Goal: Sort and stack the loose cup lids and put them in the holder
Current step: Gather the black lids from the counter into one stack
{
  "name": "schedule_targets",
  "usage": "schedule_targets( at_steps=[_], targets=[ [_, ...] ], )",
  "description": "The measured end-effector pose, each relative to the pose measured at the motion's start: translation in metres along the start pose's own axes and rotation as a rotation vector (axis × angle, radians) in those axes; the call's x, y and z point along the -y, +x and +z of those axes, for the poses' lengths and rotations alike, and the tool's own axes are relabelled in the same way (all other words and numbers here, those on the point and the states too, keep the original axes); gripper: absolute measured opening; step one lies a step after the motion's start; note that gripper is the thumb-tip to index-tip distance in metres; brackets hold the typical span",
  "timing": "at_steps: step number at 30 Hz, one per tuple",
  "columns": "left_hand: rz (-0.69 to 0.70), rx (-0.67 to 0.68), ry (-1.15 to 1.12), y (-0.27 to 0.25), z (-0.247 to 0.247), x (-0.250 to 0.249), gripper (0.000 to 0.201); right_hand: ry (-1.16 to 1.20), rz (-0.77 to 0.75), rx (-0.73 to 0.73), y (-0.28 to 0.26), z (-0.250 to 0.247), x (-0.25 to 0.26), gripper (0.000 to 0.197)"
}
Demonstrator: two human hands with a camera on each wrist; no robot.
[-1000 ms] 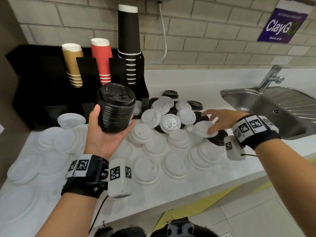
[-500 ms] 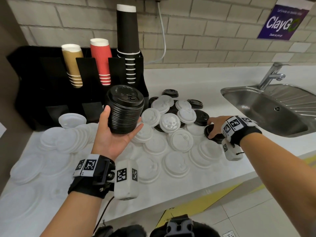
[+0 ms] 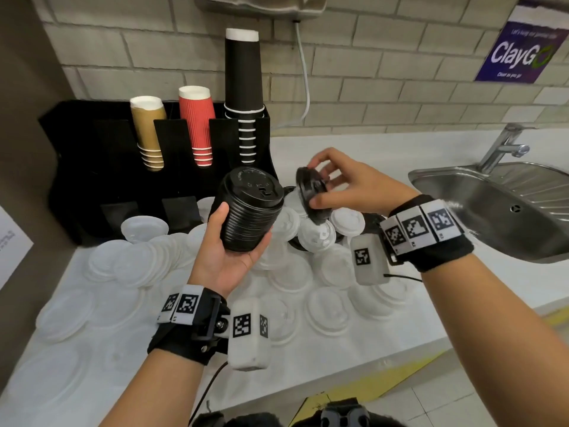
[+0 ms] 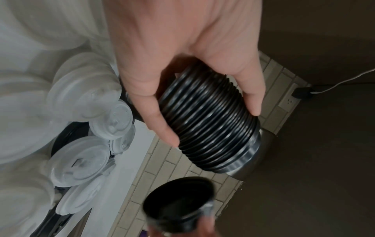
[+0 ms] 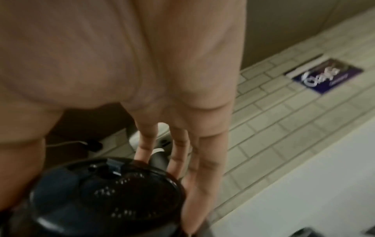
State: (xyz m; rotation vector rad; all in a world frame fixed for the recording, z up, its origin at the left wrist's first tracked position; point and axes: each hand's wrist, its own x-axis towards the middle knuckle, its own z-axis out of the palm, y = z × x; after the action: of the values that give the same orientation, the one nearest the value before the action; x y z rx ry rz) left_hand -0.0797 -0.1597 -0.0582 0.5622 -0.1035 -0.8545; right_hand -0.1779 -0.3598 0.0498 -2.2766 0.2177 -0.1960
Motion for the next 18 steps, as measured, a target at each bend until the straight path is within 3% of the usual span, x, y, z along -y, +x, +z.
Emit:
schedule_targets(
  at_steps=[5,11,16,18],
  targets=[
    [0.029,-0.042,0.038,0.001,-0.001,0.001,0.072,0.016,-0.182,-0.029,0.003,0.022,0.027,0.051],
    [0.01,-0.033,0.121,0.003,-0.003,0.001,0.085,-0.081,-0.244,0.001,0.015,0.035,0.036,0.05],
    [-0.011,-0.025,0.149,0.005,-0.009,0.001,0.065,-0.115,-0.214,0.033,0.02,0.034,0.039,0.046],
    [-0.016,-0.021,0.16,0.005,-0.01,0.001,0.066,-0.142,-0.203,0.067,0.022,0.033,0.041,0.046]
  ],
)
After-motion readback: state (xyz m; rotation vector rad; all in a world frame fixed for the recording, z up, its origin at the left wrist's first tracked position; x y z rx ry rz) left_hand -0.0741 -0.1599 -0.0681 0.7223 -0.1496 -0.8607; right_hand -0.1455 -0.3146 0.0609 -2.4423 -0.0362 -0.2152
